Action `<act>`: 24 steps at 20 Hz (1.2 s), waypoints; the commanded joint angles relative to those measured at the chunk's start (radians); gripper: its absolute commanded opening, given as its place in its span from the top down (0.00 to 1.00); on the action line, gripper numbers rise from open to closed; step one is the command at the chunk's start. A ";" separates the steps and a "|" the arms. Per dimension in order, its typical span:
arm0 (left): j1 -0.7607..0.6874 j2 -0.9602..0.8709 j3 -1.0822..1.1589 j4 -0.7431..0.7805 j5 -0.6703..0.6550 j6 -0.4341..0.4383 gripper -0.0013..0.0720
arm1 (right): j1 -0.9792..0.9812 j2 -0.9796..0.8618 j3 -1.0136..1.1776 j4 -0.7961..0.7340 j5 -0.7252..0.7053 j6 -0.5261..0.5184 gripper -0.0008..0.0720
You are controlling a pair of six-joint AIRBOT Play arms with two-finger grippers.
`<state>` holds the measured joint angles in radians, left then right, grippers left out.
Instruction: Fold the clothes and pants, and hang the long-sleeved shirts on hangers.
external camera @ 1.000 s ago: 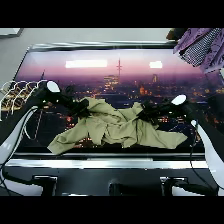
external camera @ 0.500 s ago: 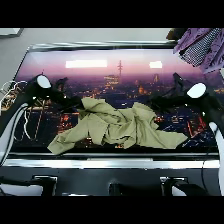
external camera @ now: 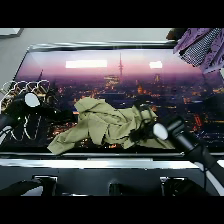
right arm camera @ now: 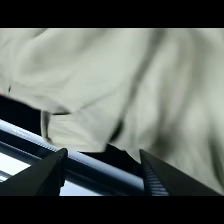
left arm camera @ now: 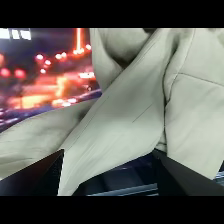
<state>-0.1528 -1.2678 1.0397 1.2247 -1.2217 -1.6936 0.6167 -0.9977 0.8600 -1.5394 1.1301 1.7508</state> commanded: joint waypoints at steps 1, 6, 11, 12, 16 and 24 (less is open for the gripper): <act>-0.001 0.019 -0.026 0.006 0.011 -0.001 0.13 | 0.132 -0.053 -0.035 -0.108 -0.100 -0.015 0.26; -0.001 0.019 -0.026 0.007 0.011 -0.001 0.13 | 0.133 -0.198 -0.035 -0.153 -0.198 -0.007 0.26; -0.008 0.019 -0.021 0.006 0.008 0.000 0.13 | 0.132 -0.216 0.000 -0.309 -0.144 0.218 0.94; -0.025 0.019 -0.010 0.007 0.007 0.002 0.13 | 0.132 -0.207 0.025 -0.309 -0.102 0.253 0.94; -0.183 0.015 0.066 0.033 0.032 0.002 0.13 | 0.130 -0.183 0.141 -0.304 0.065 0.346 0.94; -0.503 -0.179 0.261 0.224 0.066 -0.091 0.13 | 0.130 -0.183 0.180 -0.257 0.102 0.451 0.94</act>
<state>-0.5728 -1.3663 1.2251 1.3918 -1.1522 -1.7580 0.7479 -1.1816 1.0309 -1.8095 1.2015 2.1483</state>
